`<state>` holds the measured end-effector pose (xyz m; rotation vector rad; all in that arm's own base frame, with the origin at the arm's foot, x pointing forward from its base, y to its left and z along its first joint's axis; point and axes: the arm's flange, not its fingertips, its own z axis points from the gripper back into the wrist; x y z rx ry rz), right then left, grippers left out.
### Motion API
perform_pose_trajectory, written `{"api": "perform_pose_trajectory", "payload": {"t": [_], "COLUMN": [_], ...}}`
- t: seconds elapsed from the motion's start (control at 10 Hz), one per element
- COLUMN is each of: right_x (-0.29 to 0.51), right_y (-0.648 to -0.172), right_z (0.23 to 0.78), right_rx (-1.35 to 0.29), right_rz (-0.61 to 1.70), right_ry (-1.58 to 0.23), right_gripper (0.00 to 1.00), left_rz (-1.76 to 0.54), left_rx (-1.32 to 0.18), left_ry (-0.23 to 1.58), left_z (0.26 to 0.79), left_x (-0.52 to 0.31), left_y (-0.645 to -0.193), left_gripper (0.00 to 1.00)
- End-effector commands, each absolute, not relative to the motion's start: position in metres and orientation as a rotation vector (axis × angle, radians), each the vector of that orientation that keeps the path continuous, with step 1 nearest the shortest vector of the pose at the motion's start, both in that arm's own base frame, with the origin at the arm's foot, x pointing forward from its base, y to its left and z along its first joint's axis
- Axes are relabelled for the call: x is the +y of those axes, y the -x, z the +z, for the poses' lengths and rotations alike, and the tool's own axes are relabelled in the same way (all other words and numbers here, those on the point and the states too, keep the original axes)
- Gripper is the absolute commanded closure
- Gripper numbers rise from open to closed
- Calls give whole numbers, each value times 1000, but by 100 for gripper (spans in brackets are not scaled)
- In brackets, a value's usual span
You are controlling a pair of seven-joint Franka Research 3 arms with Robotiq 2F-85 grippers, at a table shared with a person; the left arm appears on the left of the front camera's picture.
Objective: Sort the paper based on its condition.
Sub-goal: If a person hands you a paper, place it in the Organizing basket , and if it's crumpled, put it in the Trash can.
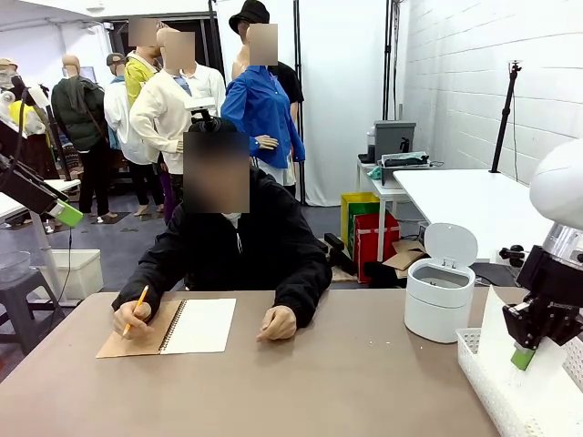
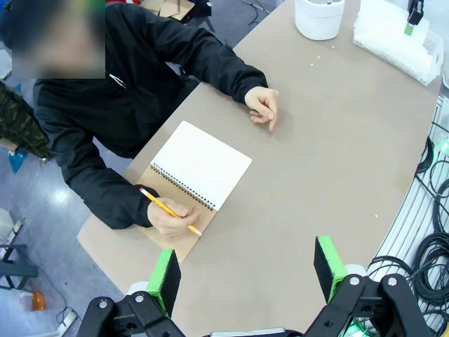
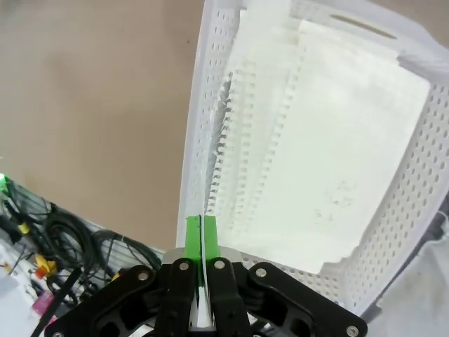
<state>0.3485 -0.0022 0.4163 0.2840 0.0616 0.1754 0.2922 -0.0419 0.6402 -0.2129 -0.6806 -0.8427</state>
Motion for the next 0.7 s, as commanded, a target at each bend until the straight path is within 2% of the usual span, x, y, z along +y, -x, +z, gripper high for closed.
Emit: {"api": "perform_pose_trajectory", "payload": {"t": [0.0,0.1,0.6], "right_x": [1,-2,-2], "right_y": [-319,-348,-348], "right_z": [389,416,416], "right_rx": [80,62,62], "right_rz": [163,175,175], "right_ry": [-279,-284,-284], "right_gripper": [100,100,100], "left_rz": [-839,-839,-839], "left_rx": [-682,-682,-682], "left_ry": [218,218,218], "left_z": [640,640,640], "left_x": [-40,-40,-40], "left_y": [-293,-293,-293], "left_gripper": [0,0,0]}}
